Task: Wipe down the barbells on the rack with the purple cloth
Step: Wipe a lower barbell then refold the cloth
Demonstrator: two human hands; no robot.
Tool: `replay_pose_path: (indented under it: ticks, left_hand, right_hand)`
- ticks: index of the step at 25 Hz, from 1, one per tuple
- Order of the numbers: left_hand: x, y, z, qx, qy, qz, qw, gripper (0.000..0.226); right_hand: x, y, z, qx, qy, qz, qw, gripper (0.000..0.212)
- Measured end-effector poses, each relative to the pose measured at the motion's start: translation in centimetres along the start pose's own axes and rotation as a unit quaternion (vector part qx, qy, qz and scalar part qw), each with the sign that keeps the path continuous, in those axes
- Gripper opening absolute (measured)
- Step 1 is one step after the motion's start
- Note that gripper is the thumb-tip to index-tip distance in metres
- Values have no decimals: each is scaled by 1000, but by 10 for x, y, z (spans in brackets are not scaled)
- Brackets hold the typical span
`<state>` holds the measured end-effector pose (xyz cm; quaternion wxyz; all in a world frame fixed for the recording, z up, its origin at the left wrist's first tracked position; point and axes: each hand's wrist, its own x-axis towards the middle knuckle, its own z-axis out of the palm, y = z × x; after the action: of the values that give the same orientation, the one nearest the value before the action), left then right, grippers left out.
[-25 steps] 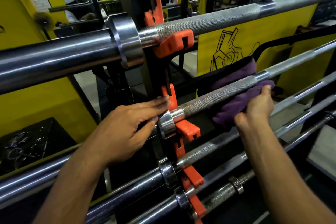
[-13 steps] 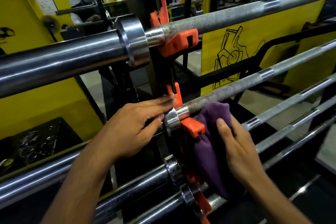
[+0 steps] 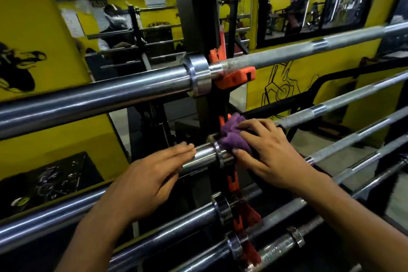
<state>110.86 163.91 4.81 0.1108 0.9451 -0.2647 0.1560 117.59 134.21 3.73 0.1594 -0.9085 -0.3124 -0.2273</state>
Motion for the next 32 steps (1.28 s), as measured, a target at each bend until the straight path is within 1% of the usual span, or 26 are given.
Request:
replay_pose_path:
  ticks: [2,5,6,7,8,9,10,11,12,13,14,16,18,21,23,26,28,29,30,32]
  left_hand:
    - [-5,-2,1,1,24,3,1000,52]
    - [-2,-6,5,2,38,3,999,53]
    - [-2,-6,6,2,43,0,999,53]
    - [-1,-5,4,0,47,-4,999,50]
    - [0,-7,3,-4,45,-5,999,48]
    - [2,-6,0,-8,40,-12,999,49]
    - [5,-6,-4,-9,35,-24,999,50]
    - [7,-6,-7,-7,33,-32,999,51]
    - [7,-4,-10,-4,33,-34,999,52]
    - [7,-4,-12,9,40,-26,999,54]
    - [3,-4,-12,35,61,-9,997,57]
    - [-10,-3,-8,72,88,2,994,58]
    - [-25,2,-2,105,72,9,992,50]
    - [-30,0,1,133,54,20,989,52]
    - [-30,-3,-1,120,54,16,991,54]
    - [-31,-3,1,90,62,39,993,48]
    - [-32,-5,2,81,65,43,994,53]
    - [-31,-6,1,78,63,36,994,55]
    - [-29,-9,0,74,60,28,995,56]
    - [-26,-14,-3,60,43,17,997,55]
  right_hand:
    - [-3,6,-7,1,-17,-55,998,44]
    - [7,13,-23,-38,-91,-128,987,43]
    - [14,12,-29,-54,-104,-140,983,43]
    - [18,9,-37,-56,-94,-133,985,43]
    - [20,8,-46,-31,-52,-101,993,45]
    - [20,7,-55,11,24,-66,997,47]
    - [20,4,-65,53,110,-40,992,48]
    - [17,-3,-69,82,191,-23,978,47]
    - [15,-14,-67,91,239,-1,967,46]
    - [15,-26,-55,79,249,12,965,46]
    - [15,-40,-38,61,220,14,974,46]
    - [14,-64,6,-21,119,7,993,48]
    - [16,-74,31,-103,60,3,993,49]
    - [26,-72,28,-146,56,3,988,48]
    - [23,-70,26,-162,71,-18,984,46]
    - [6,-73,18,-165,102,-32,981,35]
    - [-5,-72,11,-166,105,-42,980,39]
    - [-9,-71,7,-177,94,-56,978,40]
    - [-13,-70,3,-196,61,-70,976,39]
    - [-24,-68,-3,-221,-34,-78,972,38]
